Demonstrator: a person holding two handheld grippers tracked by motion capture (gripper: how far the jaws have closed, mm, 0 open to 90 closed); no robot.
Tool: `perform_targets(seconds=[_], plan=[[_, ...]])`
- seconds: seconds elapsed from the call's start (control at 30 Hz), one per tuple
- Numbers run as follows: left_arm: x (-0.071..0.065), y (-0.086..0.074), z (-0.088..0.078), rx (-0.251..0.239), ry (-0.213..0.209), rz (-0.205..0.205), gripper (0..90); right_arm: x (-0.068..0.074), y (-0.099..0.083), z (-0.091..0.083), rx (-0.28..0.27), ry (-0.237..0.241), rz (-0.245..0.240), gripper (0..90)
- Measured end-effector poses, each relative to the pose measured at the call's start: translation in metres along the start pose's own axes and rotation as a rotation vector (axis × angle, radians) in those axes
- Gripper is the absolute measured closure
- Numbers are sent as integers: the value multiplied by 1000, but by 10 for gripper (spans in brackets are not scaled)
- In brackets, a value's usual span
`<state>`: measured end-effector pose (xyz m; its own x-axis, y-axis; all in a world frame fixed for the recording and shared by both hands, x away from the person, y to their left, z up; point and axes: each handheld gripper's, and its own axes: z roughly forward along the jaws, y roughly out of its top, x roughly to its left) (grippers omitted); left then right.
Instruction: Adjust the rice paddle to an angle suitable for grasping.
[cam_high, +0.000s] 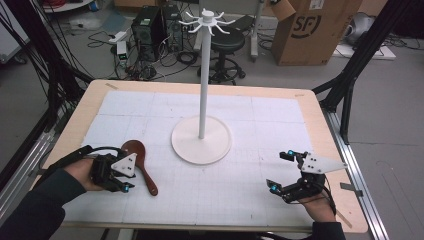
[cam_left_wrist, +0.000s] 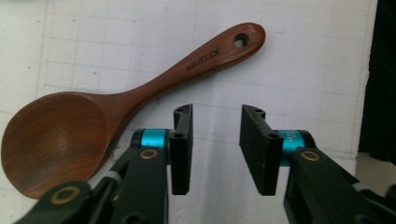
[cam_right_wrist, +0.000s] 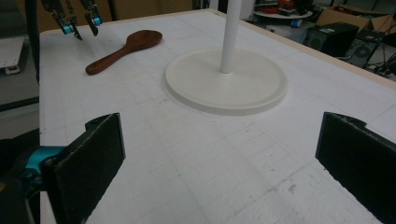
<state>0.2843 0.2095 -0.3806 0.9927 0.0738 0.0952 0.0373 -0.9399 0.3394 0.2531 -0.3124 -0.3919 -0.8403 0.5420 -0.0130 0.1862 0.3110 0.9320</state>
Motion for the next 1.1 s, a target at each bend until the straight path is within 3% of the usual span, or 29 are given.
perform_targets(seconds=[0.37,0.5,0.83,1.1], plan=[[1,15,12,108,-22,46,897,1,0,0,2,0,-6,5],[2,19,14,120,-20,59,899,1,0,0,1,1,-5,5],[0,32,31,192,-65,100,900,1,0,-1,-2,-1,-5,5],[0,41,41,195,-88,115,900,1,1,-1,-7,-1,-7,5]])
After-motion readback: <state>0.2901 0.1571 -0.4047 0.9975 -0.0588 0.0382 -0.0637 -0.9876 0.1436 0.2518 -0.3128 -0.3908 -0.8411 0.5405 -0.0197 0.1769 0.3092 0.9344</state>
